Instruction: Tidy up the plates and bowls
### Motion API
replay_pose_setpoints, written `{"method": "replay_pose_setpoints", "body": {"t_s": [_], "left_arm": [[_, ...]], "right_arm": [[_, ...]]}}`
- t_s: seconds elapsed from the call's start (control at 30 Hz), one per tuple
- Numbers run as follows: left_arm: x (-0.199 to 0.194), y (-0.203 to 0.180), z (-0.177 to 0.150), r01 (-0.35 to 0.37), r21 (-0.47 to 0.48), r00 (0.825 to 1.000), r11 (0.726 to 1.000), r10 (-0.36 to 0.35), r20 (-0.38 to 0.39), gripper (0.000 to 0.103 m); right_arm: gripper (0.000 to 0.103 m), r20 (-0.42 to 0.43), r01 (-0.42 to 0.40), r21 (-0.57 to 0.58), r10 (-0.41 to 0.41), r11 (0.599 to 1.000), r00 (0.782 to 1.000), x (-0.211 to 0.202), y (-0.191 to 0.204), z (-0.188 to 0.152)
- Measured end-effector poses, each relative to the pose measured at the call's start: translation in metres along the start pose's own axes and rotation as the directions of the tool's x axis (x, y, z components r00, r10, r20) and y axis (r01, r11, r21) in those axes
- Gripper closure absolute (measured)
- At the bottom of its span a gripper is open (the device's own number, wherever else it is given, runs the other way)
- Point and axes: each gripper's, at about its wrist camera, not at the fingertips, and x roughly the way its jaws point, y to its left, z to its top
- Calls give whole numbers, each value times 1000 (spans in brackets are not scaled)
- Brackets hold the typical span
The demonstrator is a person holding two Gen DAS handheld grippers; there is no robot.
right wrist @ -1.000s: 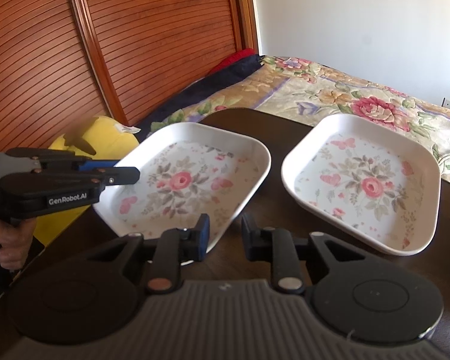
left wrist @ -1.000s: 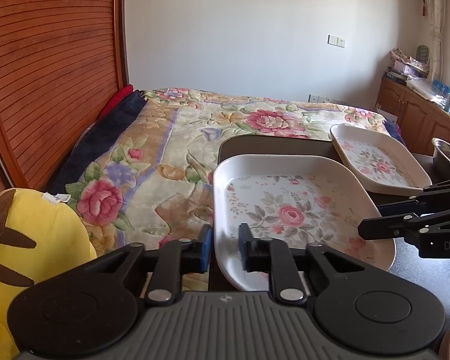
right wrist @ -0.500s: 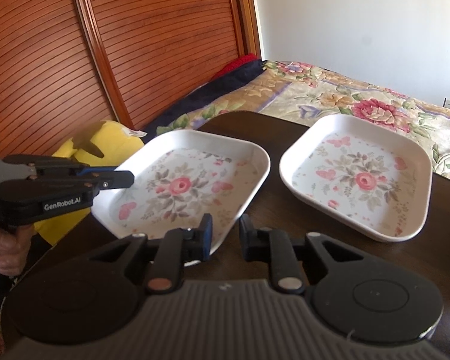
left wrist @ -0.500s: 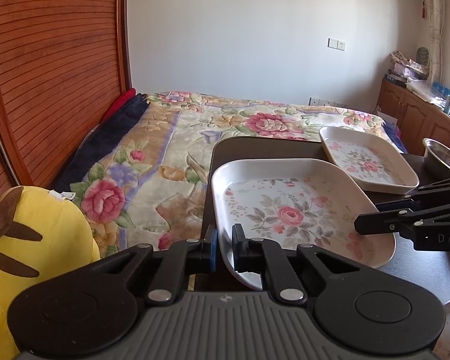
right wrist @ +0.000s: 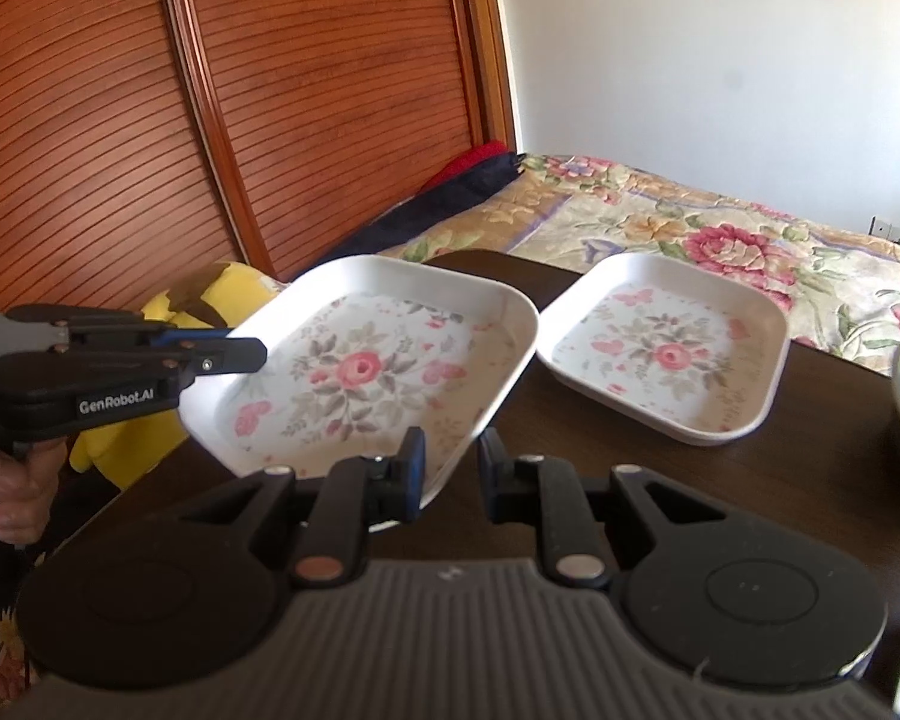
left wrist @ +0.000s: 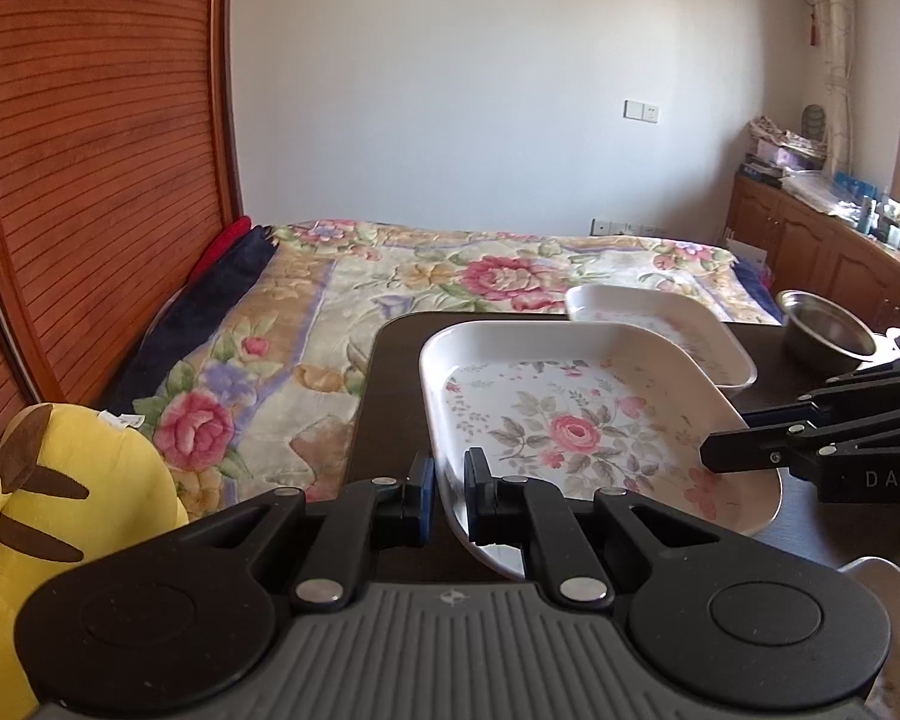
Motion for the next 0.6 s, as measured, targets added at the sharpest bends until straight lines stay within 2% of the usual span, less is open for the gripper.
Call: {"method": "replay_pose_setpoints", "body": {"t_s": [0.6], "left_arm": [[-54,-67,-21,61,69,998,996,-63,26,92]], "right_arm": [[82,61,53,32,-55,998,997,-79,-10,-45]]}}
